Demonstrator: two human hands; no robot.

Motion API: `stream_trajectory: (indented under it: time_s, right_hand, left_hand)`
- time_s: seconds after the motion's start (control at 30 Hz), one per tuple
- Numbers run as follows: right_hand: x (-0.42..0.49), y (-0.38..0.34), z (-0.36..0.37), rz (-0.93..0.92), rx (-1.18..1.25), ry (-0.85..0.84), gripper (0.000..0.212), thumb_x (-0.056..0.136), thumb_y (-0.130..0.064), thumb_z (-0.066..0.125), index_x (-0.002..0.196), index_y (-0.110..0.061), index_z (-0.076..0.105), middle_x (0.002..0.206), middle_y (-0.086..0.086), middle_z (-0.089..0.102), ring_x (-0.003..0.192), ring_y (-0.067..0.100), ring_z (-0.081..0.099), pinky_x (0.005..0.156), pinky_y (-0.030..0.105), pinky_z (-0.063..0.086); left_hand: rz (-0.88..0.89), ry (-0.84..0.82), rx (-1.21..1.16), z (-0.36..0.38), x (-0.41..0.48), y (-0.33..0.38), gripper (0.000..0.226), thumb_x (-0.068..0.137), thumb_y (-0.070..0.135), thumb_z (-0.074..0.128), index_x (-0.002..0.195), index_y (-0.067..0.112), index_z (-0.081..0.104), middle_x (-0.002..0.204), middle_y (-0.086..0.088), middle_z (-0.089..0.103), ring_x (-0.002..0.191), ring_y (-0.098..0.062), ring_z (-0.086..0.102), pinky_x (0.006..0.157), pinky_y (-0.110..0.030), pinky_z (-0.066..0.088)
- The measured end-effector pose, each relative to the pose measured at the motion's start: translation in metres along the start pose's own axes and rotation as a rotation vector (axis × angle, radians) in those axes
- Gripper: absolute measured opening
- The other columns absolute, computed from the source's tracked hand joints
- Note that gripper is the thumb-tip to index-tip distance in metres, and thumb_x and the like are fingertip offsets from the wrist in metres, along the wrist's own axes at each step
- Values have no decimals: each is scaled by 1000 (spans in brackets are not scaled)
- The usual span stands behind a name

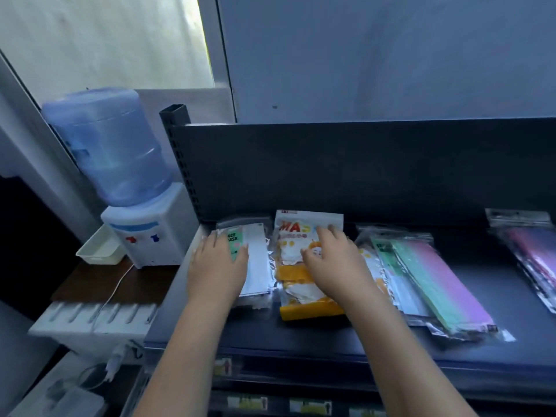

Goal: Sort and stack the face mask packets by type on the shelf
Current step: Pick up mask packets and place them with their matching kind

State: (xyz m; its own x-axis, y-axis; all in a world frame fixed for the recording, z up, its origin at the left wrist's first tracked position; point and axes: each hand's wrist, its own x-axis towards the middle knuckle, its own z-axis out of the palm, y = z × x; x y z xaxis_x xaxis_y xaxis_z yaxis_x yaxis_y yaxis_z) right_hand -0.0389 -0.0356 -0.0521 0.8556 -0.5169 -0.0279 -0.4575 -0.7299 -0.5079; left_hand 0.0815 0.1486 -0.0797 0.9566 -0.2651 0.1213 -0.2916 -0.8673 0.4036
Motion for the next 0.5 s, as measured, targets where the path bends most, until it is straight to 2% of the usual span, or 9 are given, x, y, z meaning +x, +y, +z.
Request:
stream_trajectory:
  time_s: [0.1, 0.2, 0.27, 0.33, 0.37, 0.4, 0.43, 0.47, 0.5]
  right_hand:
    - [3, -11, 6, 112, -98, -47, 58, 102, -48, 43, 154, -23, 39, 165, 9, 33, 140, 40, 44, 114, 55, 38]
    - [6, -18, 11, 119, -34, -5, 53, 103, -40, 43, 153, -23, 44, 162, 8, 36, 135, 38, 48, 110, 53, 43]
    - [7, -20, 11, 115, 157, 102, 50, 103, -29, 49, 153, -22, 46, 160, 5, 37, 130, 32, 50, 101, 43, 50]
    - [3, -22, 7, 161, 449, 237, 52, 99, -14, 54, 150, -19, 50, 154, 1, 41, 110, 21, 53, 78, 27, 53]
    - [2, -22, 4, 212, 586, 297, 53, 95, -9, 57, 147, -17, 53, 146, 2, 48, 107, 25, 60, 70, 28, 55]
    - [-1, -23, 1, 274, 698, 345, 52, 91, -5, 60, 143, -13, 56, 136, 8, 56, 103, 29, 65, 69, 40, 60]
    - [-2, -23, -2, 338, 778, 373, 44, 90, -2, 63, 133, -7, 61, 118, 13, 62, 119, 31, 54, 78, 54, 61]
    - [-2, -23, -4, 387, 841, 382, 31, 89, 0, 66, 119, -5, 66, 107, 18, 67, 119, 30, 47, 86, 60, 59]
    - [-2, -22, -5, 422, 887, 370, 19, 88, 0, 69, 106, -6, 70, 95, 16, 70, 96, 13, 29, 87, 62, 58]
  left_hand:
    - [-47, -112, -77, 0, 2, -10, 58, 100, 55, 46, 140, 13, 52, 141, -11, 57, 125, -35, 54, 100, -45, 48]
    - [-48, -104, -162, 2, 1, -15, 52, 97, 53, 57, 132, 14, 56, 130, -6, 61, 115, -32, 58, 84, -37, 46]
    - [-52, -23, -283, 3, 0, -16, 52, 91, 48, 70, 129, 14, 60, 122, -3, 65, 107, -29, 63, 80, -36, 48]
    - [-46, 50, -390, 4, -2, -17, 60, 83, 46, 79, 133, 17, 61, 119, 0, 68, 103, -28, 67, 82, -40, 55]
    - [-35, 66, -430, 4, -4, -17, 63, 81, 43, 82, 136, 20, 60, 120, 2, 68, 107, -26, 66, 83, -38, 55]
    - [-23, 70, -469, 4, -5, -16, 65, 81, 39, 84, 139, 24, 59, 122, 4, 68, 110, -22, 65, 82, -34, 53]
    - [-14, 65, -516, 3, -7, -15, 66, 81, 35, 86, 140, 27, 57, 123, 8, 67, 111, -18, 63, 80, -29, 50]
    - [-15, 52, -572, 2, -9, -14, 68, 82, 30, 87, 142, 28, 55, 123, 12, 65, 110, -13, 61, 78, -22, 47]
    - [-26, 38, -633, 1, -11, -12, 70, 82, 27, 88, 143, 28, 54, 121, 16, 62, 109, -9, 58, 74, -13, 44]
